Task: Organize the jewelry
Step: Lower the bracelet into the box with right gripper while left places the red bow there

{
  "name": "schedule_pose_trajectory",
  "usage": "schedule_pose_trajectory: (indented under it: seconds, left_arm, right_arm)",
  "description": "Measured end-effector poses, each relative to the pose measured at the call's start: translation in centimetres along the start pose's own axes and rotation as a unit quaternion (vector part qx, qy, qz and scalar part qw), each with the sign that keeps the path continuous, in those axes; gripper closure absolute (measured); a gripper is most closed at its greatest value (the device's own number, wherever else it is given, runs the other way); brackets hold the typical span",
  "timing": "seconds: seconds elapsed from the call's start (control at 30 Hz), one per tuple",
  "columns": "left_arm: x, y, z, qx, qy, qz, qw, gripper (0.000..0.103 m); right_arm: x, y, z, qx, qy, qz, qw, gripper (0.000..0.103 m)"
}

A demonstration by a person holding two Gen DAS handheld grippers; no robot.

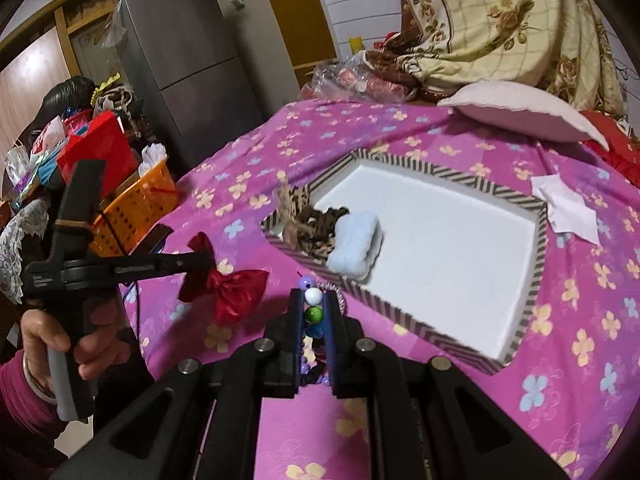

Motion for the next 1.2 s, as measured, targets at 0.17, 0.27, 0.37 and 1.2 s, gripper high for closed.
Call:
schedule_pose_trajectory:
  seconds: [0.17,0.27,0.37,1.2]
  left_arm:
    - [-1.0,0.9,1.4,-0.014,-0.008,0.001,0.9999,0.079]
    - [-1.5,0.8,2.5,-0.018,-0.012,0.002,0.9998,0.079]
    - [-2.1,0.2,3.9,-0.023,-0.018,0.009,0.9995,0.079]
    - [-3.1,-14.1,12.6,0.027,0.006,0.04,0.9988,0.079]
  right_arm:
    - [-0.8,0.0,0.9,-0.003,-0.002,-0.01,1.0,0.093]
    - [-1.2,-0.4,1.6,-0.001,0.001,-0.019,1.0,0.093]
    - [-1.9,-1.1,2.9,0.001,0.002,-0.028,1.0,0.093]
    - [-9.6,-19.4,11.2,0.077,-0.076,-0.059,0.992,0.093]
Point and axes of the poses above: each gripper's, at about its wrist camera, not at the fingertips, and y roughly against the way its jaws point, x to its left, z to its top, the point moved 5 cm from there along -y, roughly the way its jaws point, and after that the axes turned 2 degrees about -y, right-handed, at the moved point
